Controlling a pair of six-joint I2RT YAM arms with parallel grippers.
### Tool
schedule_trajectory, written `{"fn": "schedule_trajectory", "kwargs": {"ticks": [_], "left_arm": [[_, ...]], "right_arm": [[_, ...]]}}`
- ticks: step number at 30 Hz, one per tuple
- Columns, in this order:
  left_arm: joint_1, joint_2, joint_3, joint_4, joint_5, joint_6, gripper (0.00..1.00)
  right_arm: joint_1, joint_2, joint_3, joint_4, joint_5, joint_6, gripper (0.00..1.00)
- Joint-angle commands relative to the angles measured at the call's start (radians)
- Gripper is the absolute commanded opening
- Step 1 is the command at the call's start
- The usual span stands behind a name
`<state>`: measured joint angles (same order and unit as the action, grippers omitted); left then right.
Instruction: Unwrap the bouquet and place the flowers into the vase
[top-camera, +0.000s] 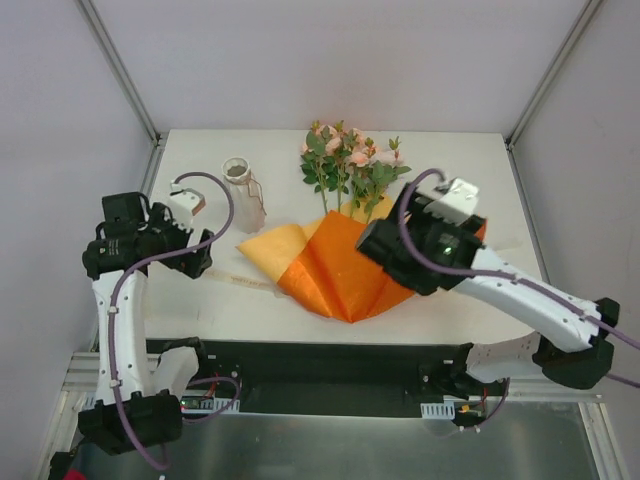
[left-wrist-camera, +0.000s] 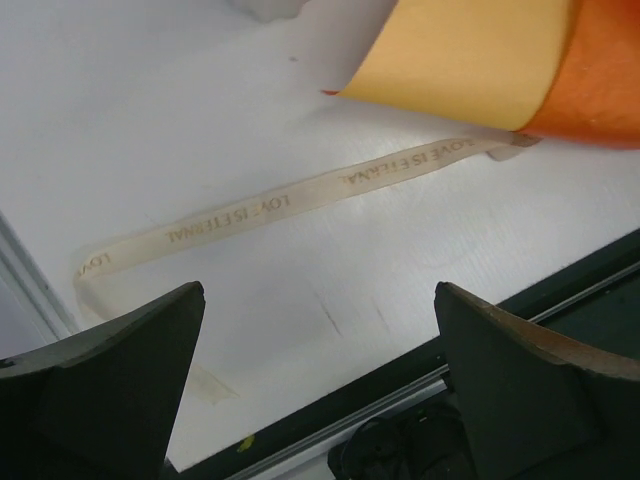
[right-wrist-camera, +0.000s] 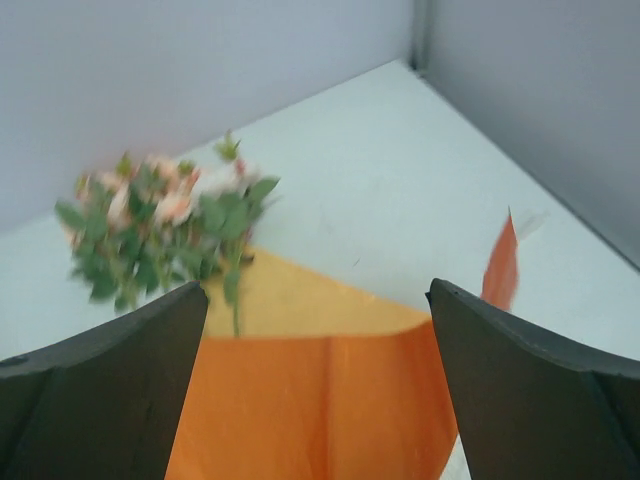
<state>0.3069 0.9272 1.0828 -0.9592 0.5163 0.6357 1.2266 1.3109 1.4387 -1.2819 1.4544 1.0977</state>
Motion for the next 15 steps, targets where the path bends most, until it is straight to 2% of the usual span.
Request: {"fn": "schedule_trajectory", "kwargs": {"ticks": [1,3,5,6,8,9,10,11,12,13,15], "left_arm": [[-0.191,-0.004,0.086,-0.05,0.004,-0.086,0.99],[-0.34,0.036,0.121,-0.05,-0.024,-0.123,0.99],[-0.454,0.103,0.161,-0.044,-0.056,-0.168,0.99],[-0.556,0.131,0.172,-0.036,-0.077,-0.18,0.99],[-0.638,0.218,0.202,0.006,-0.125,-0.214,0.99],[-0.711,0.254,0.215,0.022,-0.136,-0.218,0.99],[-0.738,0.289,0.229,0.037,-0.148,-0.226,0.99],[-0.762,0.367,0.262,0.074,-0.148,-0.232,0.99],[-0.776,0.407,0.284,0.092,-0.144,-0.237,0.99],[-0.79,0.448,0.307,0.114,-0.13,-0.254,0.99],[-0.801,0.58,0.386,0.154,-0.084,-0.255,0.99]], "right_arm": [[-0.188,-0.102,0.141,-0.321,0.102,-0.125,0.96],[-0.194,-0.095,0.161,-0.274,0.115,-0.214,0.96],[-0.194,-0.069,0.181,-0.247,0.092,-0.228,0.96],[-0.203,-0.062,0.187,-0.234,0.078,-0.243,0.96],[-0.237,-0.076,0.148,0.059,-0.047,-0.572,0.96],[-0.328,-0.1,0.082,0.248,-0.16,-0.749,0.96],[-0.39,-0.125,-0.026,0.499,-0.476,-0.923,0.98],[-0.456,-0.139,-0.052,0.527,-0.602,-0.915,0.99],[-0.584,-0.122,-0.054,0.532,-0.705,-0.908,0.99],[-0.636,-0.095,-0.041,0.511,-0.879,-0.911,0.99],[-0.725,-0.045,-0.03,0.556,-0.998,-0.941,0.98]]}}
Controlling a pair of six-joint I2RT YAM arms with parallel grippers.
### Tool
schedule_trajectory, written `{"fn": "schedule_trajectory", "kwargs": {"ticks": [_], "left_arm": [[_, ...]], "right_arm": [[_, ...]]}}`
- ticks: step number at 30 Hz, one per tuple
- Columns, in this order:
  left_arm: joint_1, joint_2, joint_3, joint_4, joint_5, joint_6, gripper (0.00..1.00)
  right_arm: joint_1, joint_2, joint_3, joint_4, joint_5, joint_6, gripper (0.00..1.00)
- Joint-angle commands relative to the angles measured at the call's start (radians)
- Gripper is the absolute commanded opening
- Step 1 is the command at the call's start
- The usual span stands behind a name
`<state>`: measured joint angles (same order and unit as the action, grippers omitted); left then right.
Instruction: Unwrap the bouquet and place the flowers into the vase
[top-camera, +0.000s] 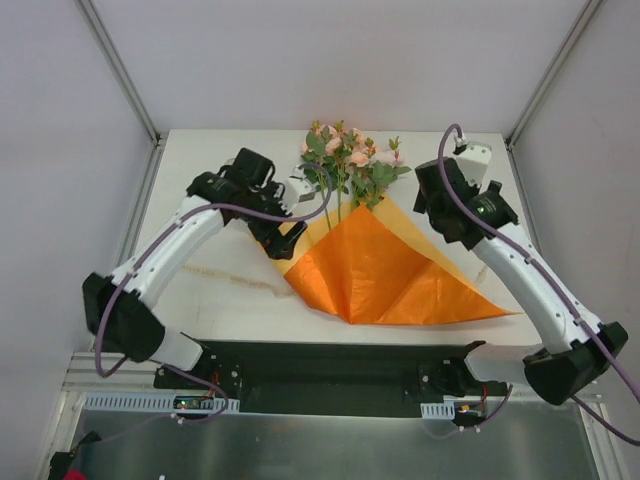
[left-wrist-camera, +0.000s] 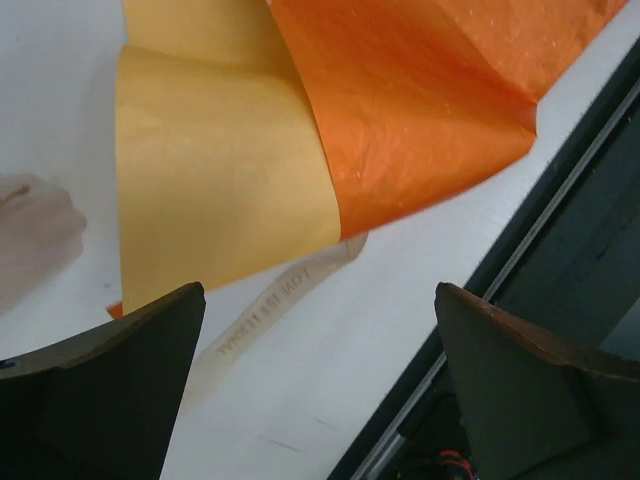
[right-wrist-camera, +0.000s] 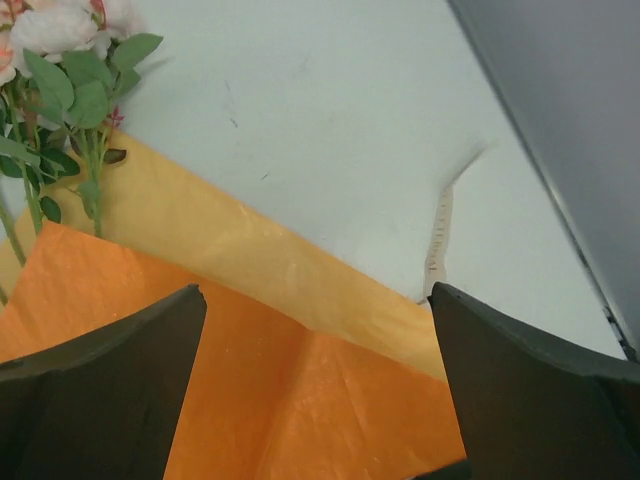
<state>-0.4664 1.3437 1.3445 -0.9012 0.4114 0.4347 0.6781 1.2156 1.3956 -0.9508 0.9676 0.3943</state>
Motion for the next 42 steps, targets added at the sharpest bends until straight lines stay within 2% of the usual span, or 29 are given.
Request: {"fn": "schedule_trajectory", "kwargs": {"ticks": [1,7,12,16,26,29,30,31,33,36,37,39,42], "left_arm": [[-0.046,0.257,0.157,0.102,0.026,-0.05,0.99],[-0.1,0.582,0.467,0.107,0.076,0.005,0.99],[-0.127,0.796,0.711,0.013,0.148,0.029,0.99],[-0.135,0.888,0.723,-0.004,0.153,0.022,0.98],[-0.133,0.919,0.659,0.024,0.096,0.01,0.93],[-0.133,0.927,0.659,0.021,0.124,0.012,0.79],[-0.133,0.927,0.656,0.021,0.13,0.012,0.63],[-0.133,0.925,0.648,0.021,0.136,0.013,0.56],[-0.133,0.914,0.639,0.021,0.147,0.009,0.35],[-0.133,0.901,0.639,0.021,0.142,0.004,0.19],[-0.133,0.896,0.639,0.021,0.139,0.006,0.09],[-0.135,0.879,0.64,0.022,0.133,0.004,0.0],[-0.135,0.841,0.651,0.021,0.127,-0.008,0.0]], "right_arm": [[-0.195,0.056,0.008,0.272,-0.593,-0.247,0.98],[-0.324,0.076,0.033,0.356,-0.795,-0.267,0.99],[-0.403,0.079,0.02,0.369,-0.877,-0.268,0.99],[-0.44,0.064,-0.001,0.394,-0.921,-0.265,0.97],[-0.45,0.061,-0.05,0.469,-1.006,-0.229,0.94],[-0.45,0.048,-0.063,0.474,-1.012,-0.226,0.93],[-0.45,0.041,-0.061,0.474,-1.011,-0.224,0.93],[-0.451,0.038,-0.061,0.474,-1.008,-0.226,0.93],[-0.453,0.03,-0.06,0.474,-1.001,-0.222,0.93],[-0.456,0.024,-0.056,0.472,-1.004,-0.213,0.93],[-0.454,0.024,-0.056,0.472,-1.006,-0.212,0.93],[-0.457,0.021,-0.053,0.472,-1.007,-0.212,0.92],[-0.457,0.019,-0.043,0.472,-1.003,-0.212,0.91]]}}
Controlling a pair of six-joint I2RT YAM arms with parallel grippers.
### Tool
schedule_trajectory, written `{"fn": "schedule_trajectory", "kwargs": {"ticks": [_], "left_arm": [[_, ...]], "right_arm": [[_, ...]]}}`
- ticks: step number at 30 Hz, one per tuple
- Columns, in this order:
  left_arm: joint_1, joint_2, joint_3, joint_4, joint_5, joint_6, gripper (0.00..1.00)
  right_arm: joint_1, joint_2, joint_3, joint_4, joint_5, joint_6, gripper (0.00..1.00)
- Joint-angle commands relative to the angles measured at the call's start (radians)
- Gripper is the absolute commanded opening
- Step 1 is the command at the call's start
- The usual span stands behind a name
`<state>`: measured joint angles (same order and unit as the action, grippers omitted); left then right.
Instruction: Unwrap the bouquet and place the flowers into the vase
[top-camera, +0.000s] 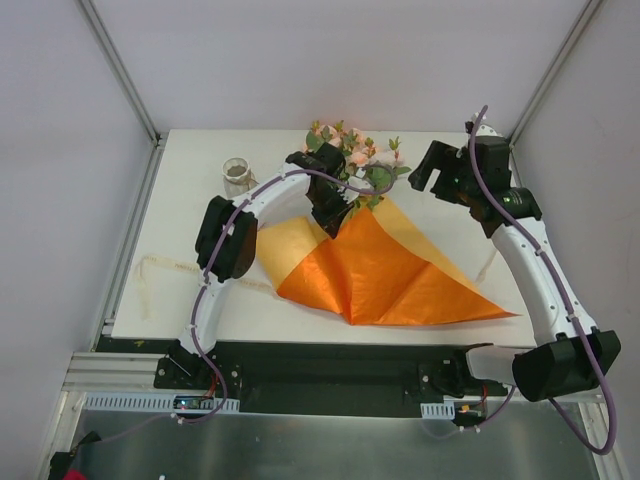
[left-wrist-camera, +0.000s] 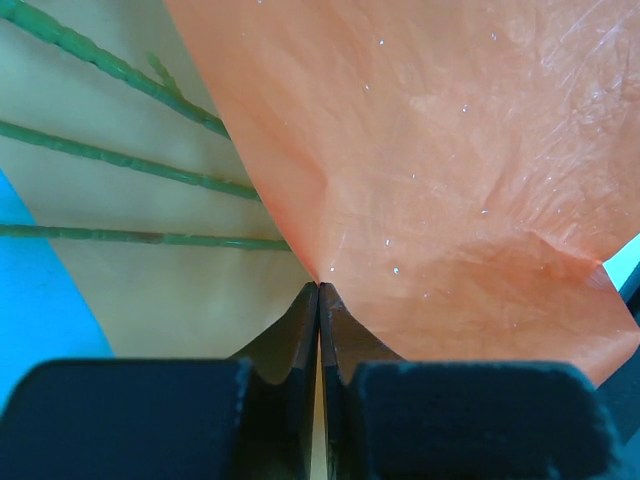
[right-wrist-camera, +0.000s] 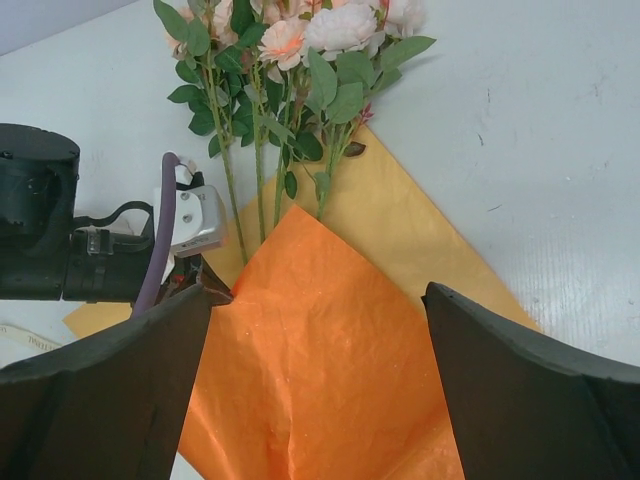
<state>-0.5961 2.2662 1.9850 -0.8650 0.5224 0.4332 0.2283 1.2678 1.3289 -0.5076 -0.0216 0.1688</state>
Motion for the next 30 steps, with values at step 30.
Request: {"fn": "schedule_trajectory", "kwargs": {"ticks": [30], "left_arm": [[-0.31,-0.896,-0.485,-0.186,-0.004,0.305,0.09]], "right_arm": [[0.136,-0.1,-0.095,-0.02,-0.107,-0.011,0.7]]}}
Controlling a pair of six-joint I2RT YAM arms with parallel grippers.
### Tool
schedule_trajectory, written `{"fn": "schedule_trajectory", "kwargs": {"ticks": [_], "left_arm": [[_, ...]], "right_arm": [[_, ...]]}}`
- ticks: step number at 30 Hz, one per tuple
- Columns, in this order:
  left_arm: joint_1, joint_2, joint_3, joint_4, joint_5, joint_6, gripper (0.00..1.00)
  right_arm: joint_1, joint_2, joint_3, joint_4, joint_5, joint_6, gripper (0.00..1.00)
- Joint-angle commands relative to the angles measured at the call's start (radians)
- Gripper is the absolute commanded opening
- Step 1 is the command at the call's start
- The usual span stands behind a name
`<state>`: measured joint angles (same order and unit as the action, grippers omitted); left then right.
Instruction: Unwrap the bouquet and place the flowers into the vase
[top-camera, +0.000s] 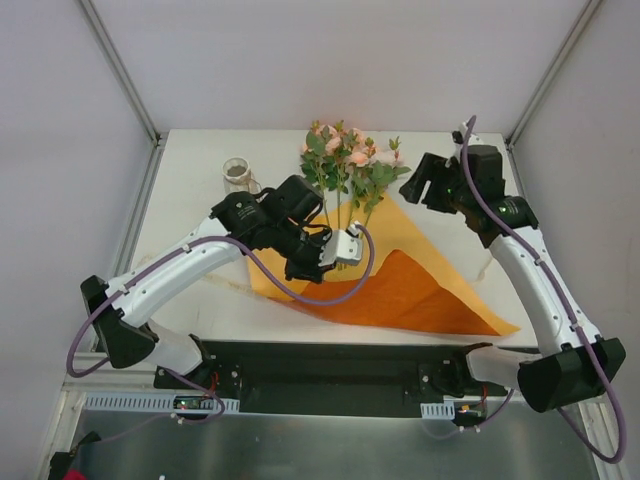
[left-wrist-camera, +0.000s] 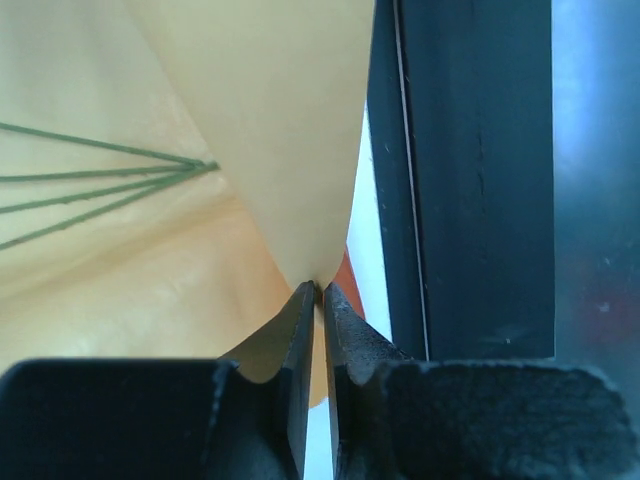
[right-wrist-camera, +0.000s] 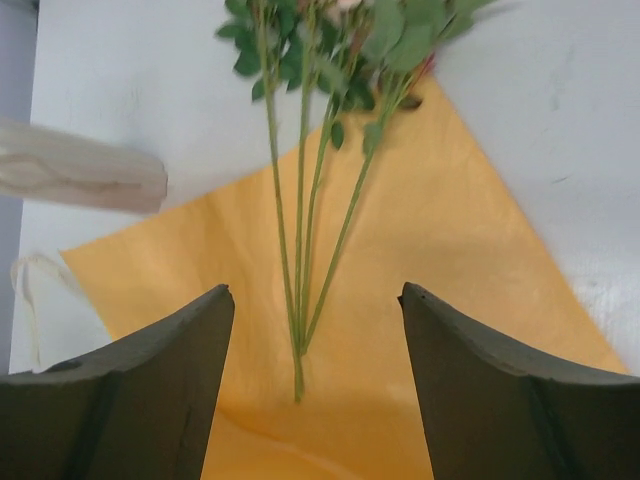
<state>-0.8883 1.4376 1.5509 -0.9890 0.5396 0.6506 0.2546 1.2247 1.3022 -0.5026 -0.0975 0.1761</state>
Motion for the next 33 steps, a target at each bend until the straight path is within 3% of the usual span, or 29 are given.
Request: {"fn": "schedule_trajectory", "kwargs": {"ticks": [1,2,4,5,6,8,9,13,20,29,31,33], "left_arm": [[-0.018,-0.075,-0.054,-0.072,-0.018,0.101,0.09],[-0.018,-0.086,-0.051,-0.118,0.018,0.115,0.11],[-0.021,-0.094,-0.023,-0.178,0.075,0.173,0.25],[-0.024,-0.101,-0.014,-0.197,0.098,0.17,0.37],[-0.027,-0.105,0.003,-0.215,0.099,0.169,0.63],[-0.029,-0.124,0.012,-0.215,0.077,0.164,0.8],[-0.029,-0.131,0.015,-0.203,0.039,0.156,0.84],[-0.029,-0.169,0.011,-0.143,-0.053,0.117,0.86],[-0.012,-0.2,0.038,-0.044,-0.119,0.028,0.87],[0.127,-0.129,0.204,0.064,-0.245,-0.209,0.92],[0.152,-0.131,0.206,0.066,-0.242,-0.22,0.94],[0.167,-0.134,0.195,0.064,-0.245,-0.232,0.95]], "right_arm": [[0.135,-0.066,-0.11,-0.034,-0.022,-0.018,0.64],[0.161,-0.091,-0.127,-0.045,-0.009,-0.012,0.58],[0.245,-0.114,-0.159,-0.054,0.014,-0.003,0.52],[0.273,-0.132,-0.178,-0.074,0.05,0.0,0.52],[0.317,-0.139,-0.182,-0.086,0.065,0.005,0.52],[0.351,-0.165,-0.204,-0.12,0.087,0.019,0.52],[0.386,-0.175,-0.211,-0.128,0.091,0.037,0.52],[0.514,-0.255,-0.244,-0.191,0.16,0.062,0.5],[0.716,-0.387,-0.325,-0.318,0.107,0.106,0.46],[0.926,-0.401,-0.344,-0.398,-0.03,0.08,0.45],[0.931,-0.38,-0.304,-0.445,-0.001,0.057,0.49],[0.925,-0.358,-0.205,-0.49,0.184,0.027,0.56]]}}
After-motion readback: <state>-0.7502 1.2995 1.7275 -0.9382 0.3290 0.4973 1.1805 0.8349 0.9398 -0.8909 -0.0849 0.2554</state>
